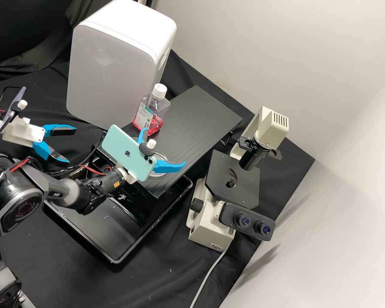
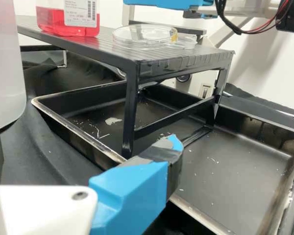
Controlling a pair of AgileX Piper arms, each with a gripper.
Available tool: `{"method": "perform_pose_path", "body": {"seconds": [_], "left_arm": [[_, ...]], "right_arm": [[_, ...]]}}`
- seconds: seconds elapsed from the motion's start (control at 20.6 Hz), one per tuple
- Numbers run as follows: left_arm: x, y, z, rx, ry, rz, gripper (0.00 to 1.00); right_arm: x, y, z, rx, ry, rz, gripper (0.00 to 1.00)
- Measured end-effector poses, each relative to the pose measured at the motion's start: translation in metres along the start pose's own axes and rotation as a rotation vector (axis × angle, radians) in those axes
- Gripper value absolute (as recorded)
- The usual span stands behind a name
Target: Place the lid on the petri dish
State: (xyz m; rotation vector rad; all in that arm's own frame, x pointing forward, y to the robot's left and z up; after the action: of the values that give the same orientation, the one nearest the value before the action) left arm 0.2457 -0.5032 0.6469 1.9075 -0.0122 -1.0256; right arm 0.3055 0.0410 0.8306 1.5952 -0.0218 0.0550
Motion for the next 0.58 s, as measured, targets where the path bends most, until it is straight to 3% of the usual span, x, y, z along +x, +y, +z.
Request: {"method": "perform_pose_path", "body": {"seconds": [0.44,0.58], "left_arm": [[0.0066,-0.0064,0.0013,-0.002,-0.013,-0.020,1.00],[0.0072,-0.0091,0.0013,-0.004,-0.013,-0.029,1.00]], "right_arm": [[0.0000,0.0000,0.0000,0.000,0.000,0.000,1.00],[-0.0045,-0.0023,-0.0010,-0.002,0.015,0.010,1.00]]}}
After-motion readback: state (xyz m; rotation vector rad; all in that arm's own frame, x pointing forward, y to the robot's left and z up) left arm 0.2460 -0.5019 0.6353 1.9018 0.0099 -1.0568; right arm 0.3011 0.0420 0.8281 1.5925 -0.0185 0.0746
